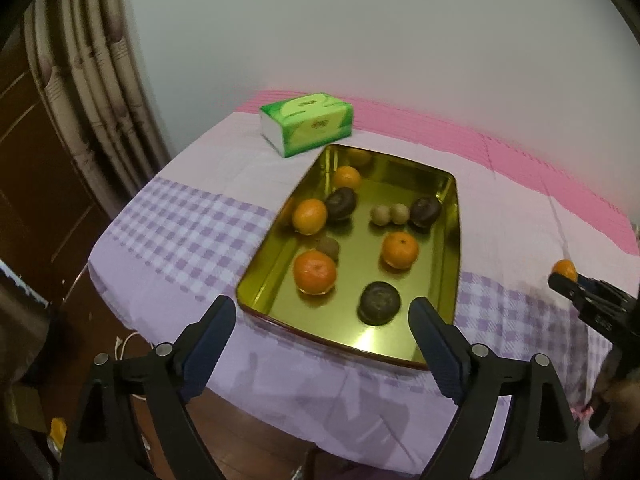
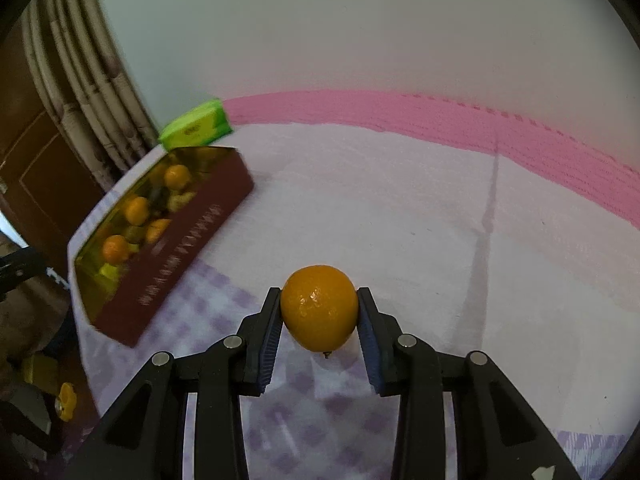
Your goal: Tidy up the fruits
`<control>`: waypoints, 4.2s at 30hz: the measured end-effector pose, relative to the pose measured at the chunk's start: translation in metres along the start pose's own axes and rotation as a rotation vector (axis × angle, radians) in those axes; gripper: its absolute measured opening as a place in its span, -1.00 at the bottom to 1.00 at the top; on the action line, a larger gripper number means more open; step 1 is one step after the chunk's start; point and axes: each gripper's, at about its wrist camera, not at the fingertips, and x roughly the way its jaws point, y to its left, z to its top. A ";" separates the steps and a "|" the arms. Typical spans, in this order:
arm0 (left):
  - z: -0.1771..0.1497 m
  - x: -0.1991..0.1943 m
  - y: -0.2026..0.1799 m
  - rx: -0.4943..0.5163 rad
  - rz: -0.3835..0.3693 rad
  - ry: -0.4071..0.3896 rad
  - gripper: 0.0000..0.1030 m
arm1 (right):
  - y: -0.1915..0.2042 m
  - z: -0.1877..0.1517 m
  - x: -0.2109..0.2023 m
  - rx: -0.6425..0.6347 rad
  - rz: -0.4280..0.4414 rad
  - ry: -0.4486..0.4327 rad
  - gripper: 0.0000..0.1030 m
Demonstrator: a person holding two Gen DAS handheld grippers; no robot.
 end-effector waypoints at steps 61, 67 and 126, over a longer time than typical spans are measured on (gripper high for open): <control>0.006 0.025 0.040 -0.075 0.110 0.098 0.80 | 0.181 0.077 0.098 -0.151 0.242 0.130 -0.34; 0.005 0.026 0.038 -0.068 0.109 0.109 0.80 | 0.181 0.078 0.102 -0.148 0.239 0.134 -0.34; 0.019 -0.058 0.034 -0.042 0.144 -0.233 0.81 | 0.188 0.043 -0.102 -0.210 -0.082 -0.409 0.98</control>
